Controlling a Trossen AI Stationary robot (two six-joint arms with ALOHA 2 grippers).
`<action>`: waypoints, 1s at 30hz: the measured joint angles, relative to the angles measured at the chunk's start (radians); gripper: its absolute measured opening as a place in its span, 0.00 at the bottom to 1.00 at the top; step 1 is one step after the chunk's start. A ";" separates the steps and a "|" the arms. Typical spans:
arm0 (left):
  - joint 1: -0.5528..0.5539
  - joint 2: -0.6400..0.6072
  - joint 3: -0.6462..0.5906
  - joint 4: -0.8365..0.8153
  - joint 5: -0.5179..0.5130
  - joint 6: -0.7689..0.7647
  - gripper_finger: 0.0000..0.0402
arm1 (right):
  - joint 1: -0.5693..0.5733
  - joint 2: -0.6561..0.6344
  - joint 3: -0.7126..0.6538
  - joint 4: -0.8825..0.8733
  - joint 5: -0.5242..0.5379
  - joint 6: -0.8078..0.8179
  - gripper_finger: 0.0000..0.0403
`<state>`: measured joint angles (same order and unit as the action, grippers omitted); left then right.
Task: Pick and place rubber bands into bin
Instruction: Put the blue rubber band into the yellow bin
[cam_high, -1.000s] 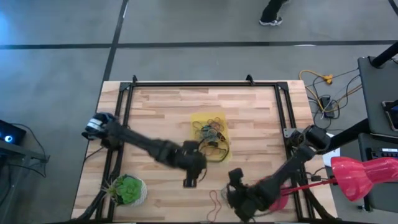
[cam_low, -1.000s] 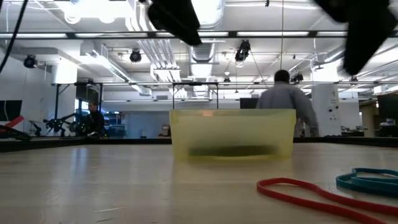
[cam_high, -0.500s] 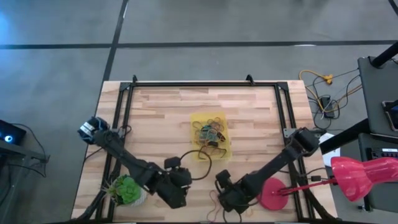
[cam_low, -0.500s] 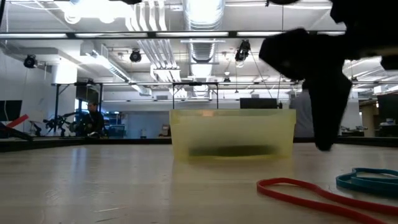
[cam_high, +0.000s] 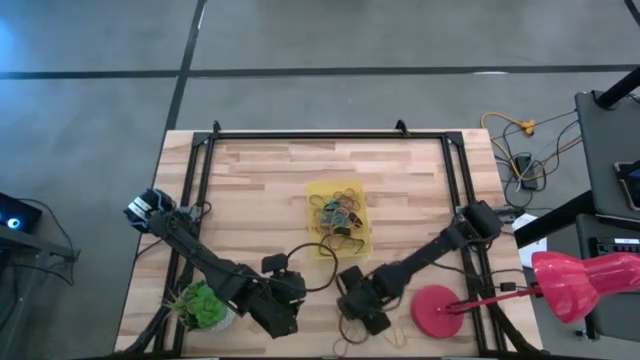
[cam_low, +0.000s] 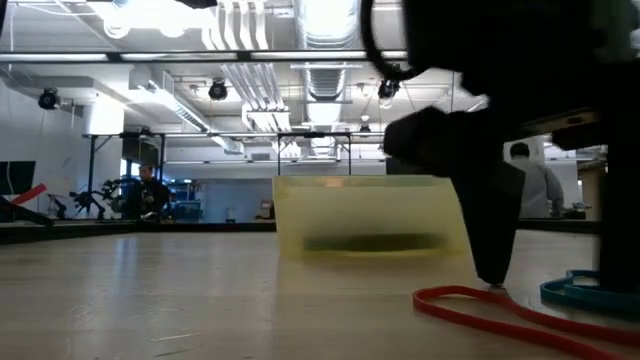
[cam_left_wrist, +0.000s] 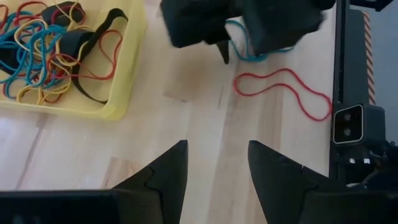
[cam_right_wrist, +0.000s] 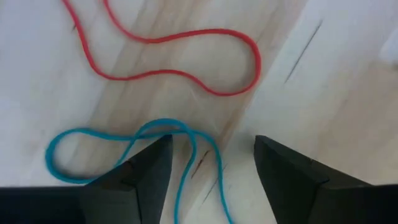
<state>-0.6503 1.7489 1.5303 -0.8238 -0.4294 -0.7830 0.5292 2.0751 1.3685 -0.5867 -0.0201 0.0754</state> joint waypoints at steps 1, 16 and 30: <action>0.000 0.000 0.000 0.000 0.000 0.000 0.38 | -0.017 0.003 0.000 -0.001 -0.042 0.016 0.51; -0.001 -0.003 0.000 -0.019 0.000 0.004 0.38 | 0.030 0.031 0.000 -0.001 0.084 0.108 0.35; -0.001 -0.003 0.001 -0.032 -0.010 0.004 0.38 | 0.110 0.030 -0.016 -0.001 0.177 0.226 0.34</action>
<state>-0.6514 1.7462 1.5311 -0.8555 -0.4397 -0.7792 0.6397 2.1056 1.3529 -0.5877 0.1568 0.3019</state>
